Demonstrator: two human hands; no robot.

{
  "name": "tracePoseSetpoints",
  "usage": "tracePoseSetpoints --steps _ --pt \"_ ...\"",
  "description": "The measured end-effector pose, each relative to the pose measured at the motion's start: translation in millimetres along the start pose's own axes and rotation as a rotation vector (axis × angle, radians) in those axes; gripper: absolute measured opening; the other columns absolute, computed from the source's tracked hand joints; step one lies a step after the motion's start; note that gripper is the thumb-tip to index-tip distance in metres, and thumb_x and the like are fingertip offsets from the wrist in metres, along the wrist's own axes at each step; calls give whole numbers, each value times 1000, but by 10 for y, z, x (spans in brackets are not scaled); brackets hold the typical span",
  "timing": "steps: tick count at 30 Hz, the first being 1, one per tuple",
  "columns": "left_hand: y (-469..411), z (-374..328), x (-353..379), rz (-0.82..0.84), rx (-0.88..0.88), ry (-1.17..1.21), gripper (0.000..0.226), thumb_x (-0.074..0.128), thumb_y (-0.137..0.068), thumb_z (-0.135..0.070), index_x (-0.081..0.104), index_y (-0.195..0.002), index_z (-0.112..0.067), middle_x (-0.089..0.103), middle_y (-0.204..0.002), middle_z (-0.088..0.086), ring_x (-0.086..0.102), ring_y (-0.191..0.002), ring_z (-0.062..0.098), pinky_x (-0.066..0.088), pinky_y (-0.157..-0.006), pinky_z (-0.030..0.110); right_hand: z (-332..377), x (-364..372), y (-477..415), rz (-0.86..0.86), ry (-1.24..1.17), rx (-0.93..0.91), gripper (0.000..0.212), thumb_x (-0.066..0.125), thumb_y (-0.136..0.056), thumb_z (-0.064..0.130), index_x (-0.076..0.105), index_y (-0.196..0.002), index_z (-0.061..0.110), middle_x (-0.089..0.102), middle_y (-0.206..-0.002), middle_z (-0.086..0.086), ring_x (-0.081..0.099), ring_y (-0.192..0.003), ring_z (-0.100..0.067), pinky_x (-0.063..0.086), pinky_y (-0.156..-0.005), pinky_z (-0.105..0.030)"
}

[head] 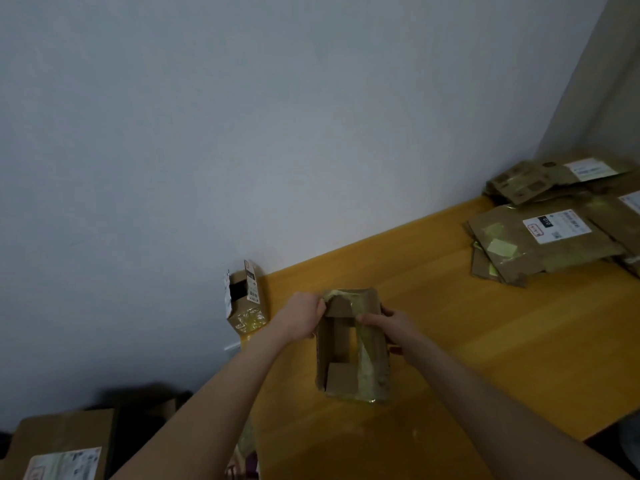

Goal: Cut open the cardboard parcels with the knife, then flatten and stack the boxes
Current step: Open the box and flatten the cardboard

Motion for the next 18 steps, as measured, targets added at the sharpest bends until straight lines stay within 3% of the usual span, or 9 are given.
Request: tracePoseSetpoints --steps 2,4,6,9,12,15,18 --pt "21 30 -63 -10 9 87 38 30 -105 -19 52 -78 -3 60 -76 18 63 -69 29 52 -66 39 -68 -18 -12 7 -28 50 63 74 -82 31 48 -137 14 61 -112 -5 60 -90 -19 48 -65 -29" --pt "23 94 -180 -84 -11 170 40 31 -105 -19 48 -71 -8 53 -71 9 52 -71 25 39 -61 29 -121 -27 1 10 -81 111 63 73 -83 33 49 -136 11 61 -112 -8 60 -95 -25 50 -73 -34" --pt "35 96 -221 -108 -8 173 41 31 -106 -22 44 -68 -15 48 -67 1 47 -70 21 33 -57 27 -59 -31 -24 -6 -51 75 63 72 -84 34 48 -137 12 61 -112 -7 60 -93 -23 50 -71 -32" --pt "66 129 -102 -59 -56 264 36 35 -105 -31 53 -79 -14 55 -74 5 52 -71 20 41 -61 24 49 16 -38 -59 -41 -5 69 73 -83 35 44 -142 11 59 -123 -8 59 -97 -21 47 -63 -26" --pt "77 118 35 36 -126 379 25 45 -102 -25 61 -94 -8 59 -78 6 60 -70 19 49 -55 22 70 21 -54 -106 -49 -32 71 72 -84 35 43 -143 10 57 -131 -10 58 -109 -26 50 -75 -31" --pt "56 137 -36 -70 -165 368 31 40 -102 -17 54 -75 -9 53 -70 5 55 -66 20 48 -62 31 85 -42 -38 -190 108 -73 70 63 -90 41 36 -146 8 50 -140 -11 52 -122 -30 46 -97 -40" --pt "59 67 -63 -152 -151 388 29 37 -103 -20 57 -85 -11 59 -82 7 59 -78 23 52 -76 40 232 -34 -1 -273 370 -169 88 61 -86 53 15 -152 17 43 -146 -8 48 -128 -29 45 -100 -45"
Point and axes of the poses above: each hand's wrist, its own y-axis away from the middle knuckle, its own x-axis out of the palm, z = x × y, the point moved 8 cm from there along -y, towards the middle knuckle
